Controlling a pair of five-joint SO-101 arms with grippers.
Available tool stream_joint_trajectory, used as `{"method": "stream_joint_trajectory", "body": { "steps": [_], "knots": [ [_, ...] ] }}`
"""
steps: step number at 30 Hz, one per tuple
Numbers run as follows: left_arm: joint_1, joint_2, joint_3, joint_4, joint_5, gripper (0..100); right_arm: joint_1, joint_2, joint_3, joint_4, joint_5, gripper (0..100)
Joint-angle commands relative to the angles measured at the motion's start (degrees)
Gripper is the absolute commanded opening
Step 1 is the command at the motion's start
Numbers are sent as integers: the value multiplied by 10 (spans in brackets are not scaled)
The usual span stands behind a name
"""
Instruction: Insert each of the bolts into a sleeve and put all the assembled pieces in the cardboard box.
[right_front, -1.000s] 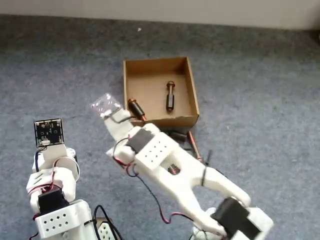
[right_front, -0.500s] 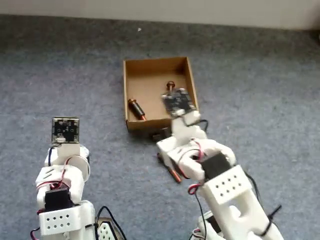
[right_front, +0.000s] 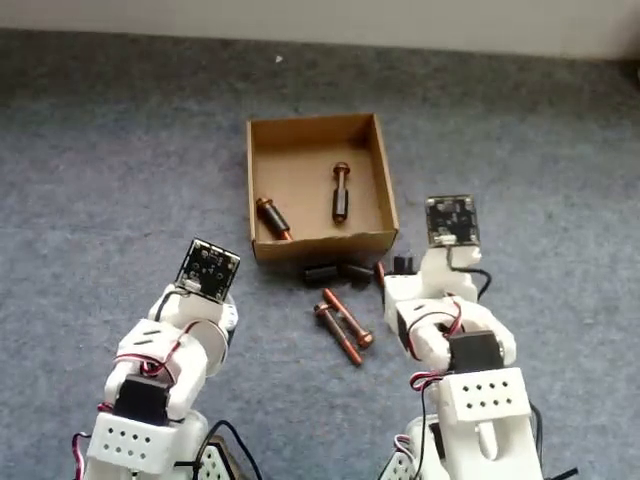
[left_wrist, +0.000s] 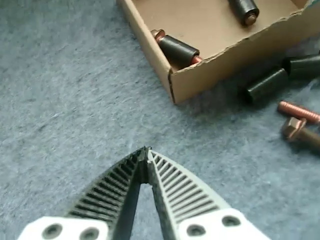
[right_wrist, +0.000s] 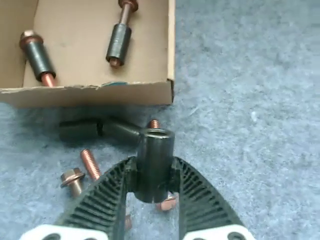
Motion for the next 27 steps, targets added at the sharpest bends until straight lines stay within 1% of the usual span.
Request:
{"method": "stream_joint_trajectory", "body": {
  "steps": [1, 5, 9, 11, 15, 18, 21, 25, 27],
  "knots": [
    [26, 3, -87, -7, 66, 7, 34, -15, -1, -36, -25, 5],
    [36, 5, -153, 18, 75, 7, 67, -15, 0, -49, -48, 5],
    [84, 5, -194, 65, 76, 7, 86, -15, 0, -49, -60, 5],
    [108, 5, -203, 72, 87, 7, 91, -15, -1, -49, -60, 5],
    [134, 28, -227, 73, 99, 7, 95, -15, -1, -49, -60, 5],
    [137, 109, -266, 72, 102, 7, 95, -15, 0, -49, -60, 5],
    [138, 225, -320, 72, 128, 7, 95, -15, 0, -49, -60, 5],
    [149, 384, -384, 72, 176, 7, 95, -14, 0, -49, -60, 5],
    [163, 458, -409, 71, 214, 7, 99, -14, 0, -49, -60, 5]
  ]
}}
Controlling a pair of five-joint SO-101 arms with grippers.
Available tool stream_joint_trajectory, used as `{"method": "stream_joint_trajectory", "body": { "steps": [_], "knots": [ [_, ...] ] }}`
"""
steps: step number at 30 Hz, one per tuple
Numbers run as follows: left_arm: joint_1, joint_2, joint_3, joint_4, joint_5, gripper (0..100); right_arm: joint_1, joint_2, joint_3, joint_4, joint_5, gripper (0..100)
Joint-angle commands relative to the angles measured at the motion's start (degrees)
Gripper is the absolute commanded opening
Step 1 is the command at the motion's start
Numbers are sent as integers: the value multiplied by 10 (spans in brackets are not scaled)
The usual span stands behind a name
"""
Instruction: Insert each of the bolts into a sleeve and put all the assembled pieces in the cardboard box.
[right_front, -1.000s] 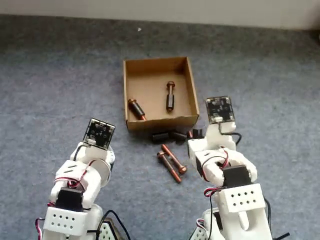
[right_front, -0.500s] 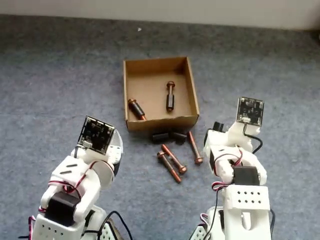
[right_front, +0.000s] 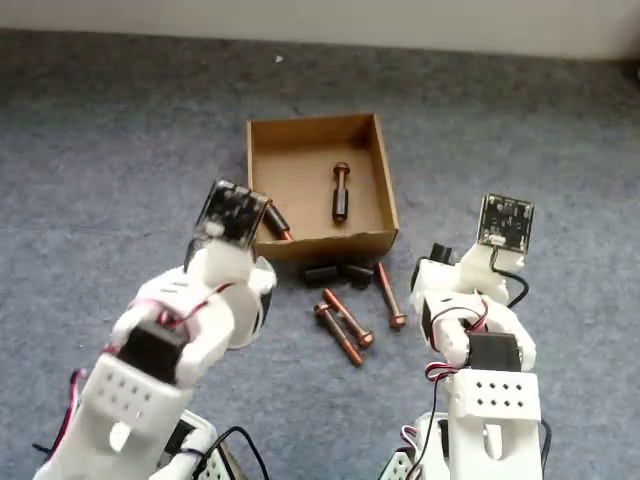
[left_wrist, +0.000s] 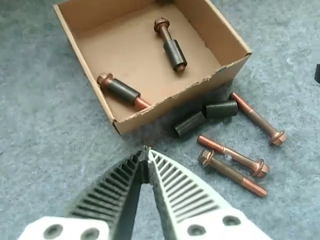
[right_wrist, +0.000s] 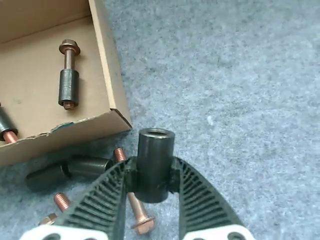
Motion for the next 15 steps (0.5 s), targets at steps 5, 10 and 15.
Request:
{"method": "stream_joint_trajectory", "body": {
  "steps": [5, 10, 15],
  "knots": [
    [52, 315, -131, 0, 192, 7, 45, -13, -6, -33, -5, 5],
    [75, 480, -198, 0, 330, 7, 50, -12, -6, -37, -5, 5],
    [101, 625, -263, 3, 382, 7, 50, -12, -6, -37, -5, 5]
  ]
}}
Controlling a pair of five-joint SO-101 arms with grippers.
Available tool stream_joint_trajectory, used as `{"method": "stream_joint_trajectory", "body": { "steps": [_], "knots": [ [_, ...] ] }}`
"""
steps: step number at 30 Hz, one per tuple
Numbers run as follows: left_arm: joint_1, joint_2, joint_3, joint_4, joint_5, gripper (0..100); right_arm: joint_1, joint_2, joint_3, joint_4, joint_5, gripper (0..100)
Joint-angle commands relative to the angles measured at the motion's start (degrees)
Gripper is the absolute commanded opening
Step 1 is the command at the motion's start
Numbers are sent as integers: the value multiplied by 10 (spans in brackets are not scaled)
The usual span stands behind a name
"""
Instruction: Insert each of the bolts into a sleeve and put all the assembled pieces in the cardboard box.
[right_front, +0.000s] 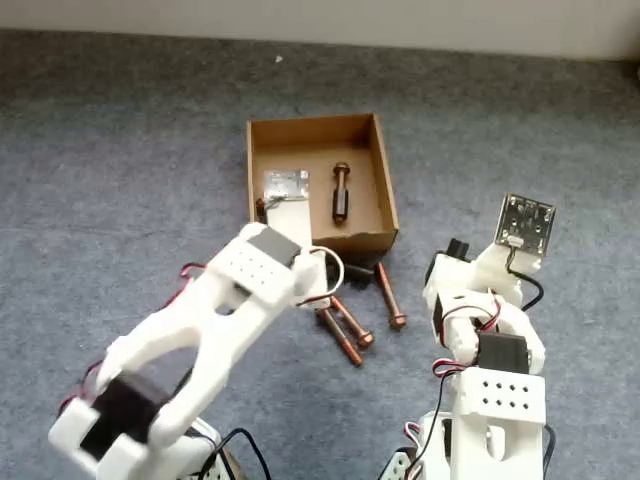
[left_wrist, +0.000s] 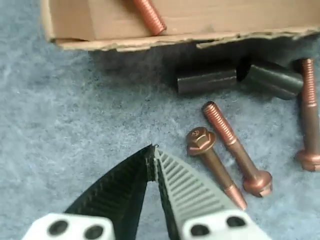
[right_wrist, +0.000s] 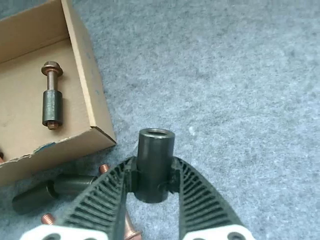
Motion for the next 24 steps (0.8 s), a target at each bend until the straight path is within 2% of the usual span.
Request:
{"method": "stream_joint_trajectory", "body": {
  "steps": [1, 7, 14, 18, 20, 24],
  "knots": [
    [30, 113, -76, 4, 50, 8, 7, -12, -6, -15, -5, 5],
    [52, 167, -116, 4, 72, 8, 7, -12, -6, -15, -5, 5],
    [57, 145, -127, 5, 72, 8, 7, -12, -6, -15, -3, 5],
    [83, 106, -122, 25, 70, 9, 6, -12, -6, -15, -2, 5],
    [101, 87, -121, 40, 72, 40, 6, -12, -6, -15, -2, 5],
    [118, 79, -120, 49, 75, 181, 5, -12, -6, -15, -2, 5]
  ]
}}
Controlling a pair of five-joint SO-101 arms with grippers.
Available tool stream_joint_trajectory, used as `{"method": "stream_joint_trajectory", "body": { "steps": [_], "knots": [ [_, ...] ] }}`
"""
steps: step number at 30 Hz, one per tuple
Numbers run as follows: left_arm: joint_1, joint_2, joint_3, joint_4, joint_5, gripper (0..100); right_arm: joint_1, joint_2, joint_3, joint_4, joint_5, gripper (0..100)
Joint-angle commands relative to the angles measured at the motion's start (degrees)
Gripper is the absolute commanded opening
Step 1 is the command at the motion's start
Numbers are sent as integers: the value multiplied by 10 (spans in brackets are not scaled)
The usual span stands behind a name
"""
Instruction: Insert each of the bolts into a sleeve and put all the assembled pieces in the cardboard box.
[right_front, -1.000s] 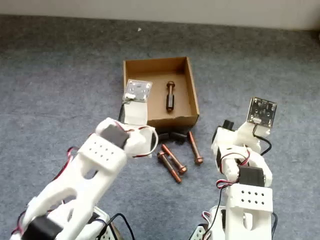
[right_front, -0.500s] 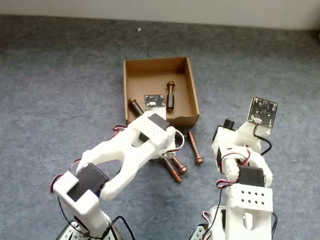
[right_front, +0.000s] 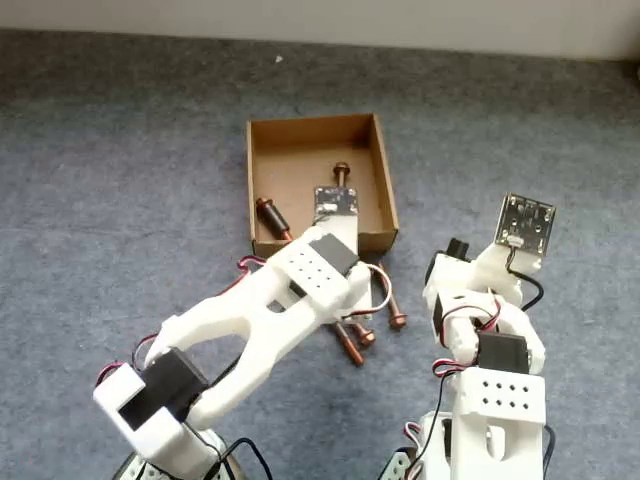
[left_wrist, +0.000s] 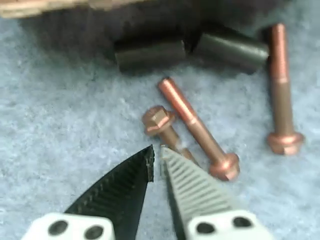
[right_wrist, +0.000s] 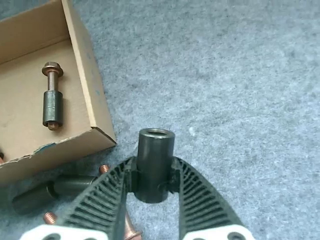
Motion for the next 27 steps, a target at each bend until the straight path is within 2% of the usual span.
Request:
{"method": "stream_joint_trajectory", "body": {
  "steps": [1, 4, 11, 19, 27],
  "knots": [
    [18, -22, -16, 11, 20, 213, 5, -12, -6, -14, -1, 5],
    [9, 7, -17, 8, 37, 243, 5, -12, -6, -14, -1, 5],
    [-35, 71, -24, 7, 38, 146, 5, -12, -6, -14, -1, 5],
    [-37, 72, -24, 11, 38, 32, 6, -12, -6, -14, -1, 5],
    [-34, 77, -23, 11, 36, 21, 6, -12, -6, -14, -1, 5]
  ]
}}
